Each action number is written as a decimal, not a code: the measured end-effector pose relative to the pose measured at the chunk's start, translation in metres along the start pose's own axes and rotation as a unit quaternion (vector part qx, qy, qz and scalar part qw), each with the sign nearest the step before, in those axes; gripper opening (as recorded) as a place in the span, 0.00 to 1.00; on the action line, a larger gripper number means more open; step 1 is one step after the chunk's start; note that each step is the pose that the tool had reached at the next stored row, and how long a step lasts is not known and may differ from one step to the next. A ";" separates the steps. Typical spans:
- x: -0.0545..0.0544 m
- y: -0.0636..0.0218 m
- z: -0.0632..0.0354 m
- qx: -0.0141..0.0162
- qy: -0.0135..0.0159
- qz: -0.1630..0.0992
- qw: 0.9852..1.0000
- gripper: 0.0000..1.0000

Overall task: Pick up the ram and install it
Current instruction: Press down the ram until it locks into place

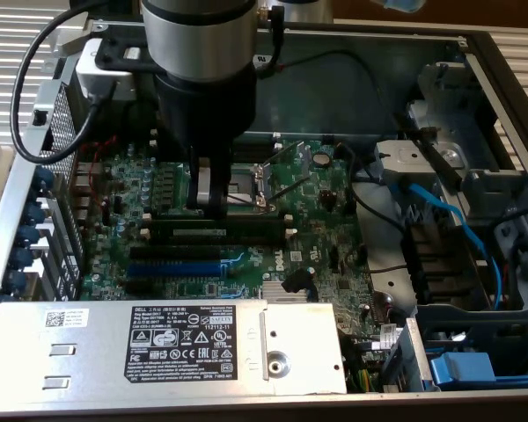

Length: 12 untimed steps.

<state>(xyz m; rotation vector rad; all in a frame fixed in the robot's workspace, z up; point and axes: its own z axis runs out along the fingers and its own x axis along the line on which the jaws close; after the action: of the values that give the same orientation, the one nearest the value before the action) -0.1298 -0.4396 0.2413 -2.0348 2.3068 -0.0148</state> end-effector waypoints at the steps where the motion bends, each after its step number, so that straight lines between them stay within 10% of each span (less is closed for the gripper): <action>1: 0.000 0.0000 0.0000 0.000 0.000 0.000 1.000 0.11; 12: 0.000 -0.0006 0.0011 0.000 -0.002 0.001 1.000 0.11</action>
<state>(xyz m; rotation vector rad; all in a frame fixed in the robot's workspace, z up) -0.1292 -0.4397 0.2402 -2.0311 2.3071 -0.0110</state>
